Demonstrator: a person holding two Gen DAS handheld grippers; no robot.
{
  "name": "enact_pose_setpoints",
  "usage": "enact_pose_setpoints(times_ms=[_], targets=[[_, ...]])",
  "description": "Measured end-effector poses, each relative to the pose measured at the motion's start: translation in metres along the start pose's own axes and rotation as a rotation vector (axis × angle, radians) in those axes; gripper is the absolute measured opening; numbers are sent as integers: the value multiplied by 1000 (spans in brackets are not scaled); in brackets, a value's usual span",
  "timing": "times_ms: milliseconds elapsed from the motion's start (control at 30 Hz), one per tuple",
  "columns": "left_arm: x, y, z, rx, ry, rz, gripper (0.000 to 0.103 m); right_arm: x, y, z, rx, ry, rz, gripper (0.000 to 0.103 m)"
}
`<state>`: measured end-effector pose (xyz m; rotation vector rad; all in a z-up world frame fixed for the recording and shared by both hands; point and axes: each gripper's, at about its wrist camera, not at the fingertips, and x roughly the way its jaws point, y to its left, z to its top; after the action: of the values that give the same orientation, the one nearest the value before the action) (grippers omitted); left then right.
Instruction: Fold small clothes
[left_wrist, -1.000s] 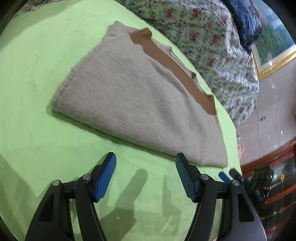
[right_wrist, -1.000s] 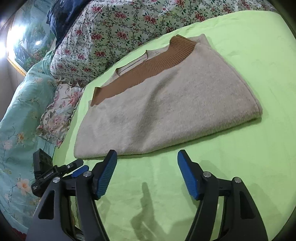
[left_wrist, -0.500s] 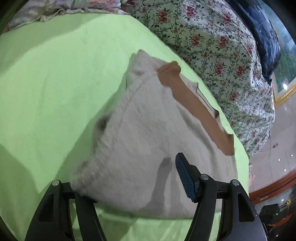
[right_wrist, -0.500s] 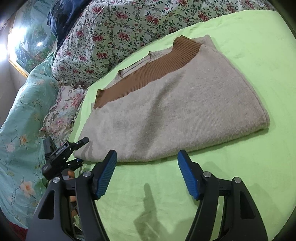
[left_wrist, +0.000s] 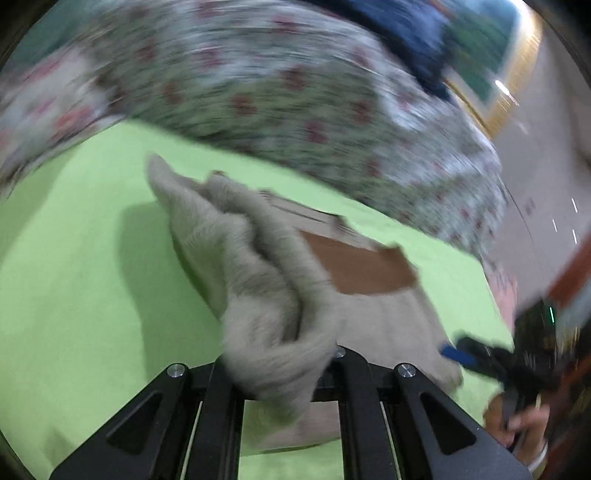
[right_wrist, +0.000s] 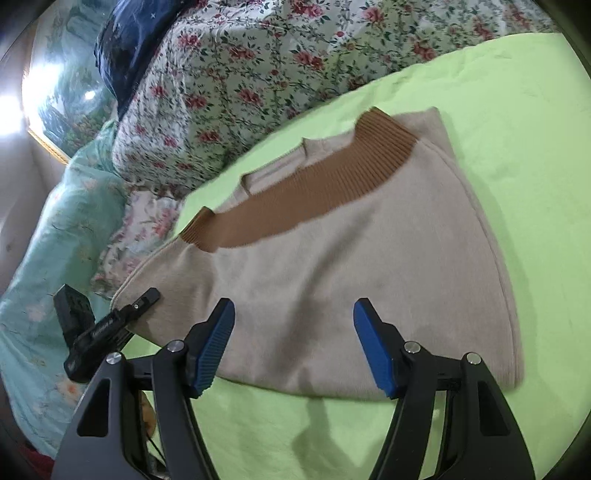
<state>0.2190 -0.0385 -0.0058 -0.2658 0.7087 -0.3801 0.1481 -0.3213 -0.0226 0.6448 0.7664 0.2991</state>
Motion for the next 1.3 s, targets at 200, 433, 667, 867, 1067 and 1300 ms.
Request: enact_pose_setpoints(times_ms=[200, 433, 667, 867, 1067, 1300], targets=[[53, -54, -26, 125, 125, -62, 7, 32, -9, 32, 60, 113, 96, 69], [63, -51, -43, 99, 165, -107, 7, 104, 3, 58, 63, 256, 186, 71], [63, -55, -42, 134, 182, -93, 7, 174, 36, 97, 6, 248, 230, 30], [55, -82, -31, 139, 169, -172, 7, 128, 53, 110, -129, 150, 218, 16], [82, -149, -37, 185, 203, -294, 8, 49, -2, 127, -123, 69, 133, 16], [134, -190, -63, 233, 303, -300, 8, 40, -72, 117, -75, 113, -51, 16]])
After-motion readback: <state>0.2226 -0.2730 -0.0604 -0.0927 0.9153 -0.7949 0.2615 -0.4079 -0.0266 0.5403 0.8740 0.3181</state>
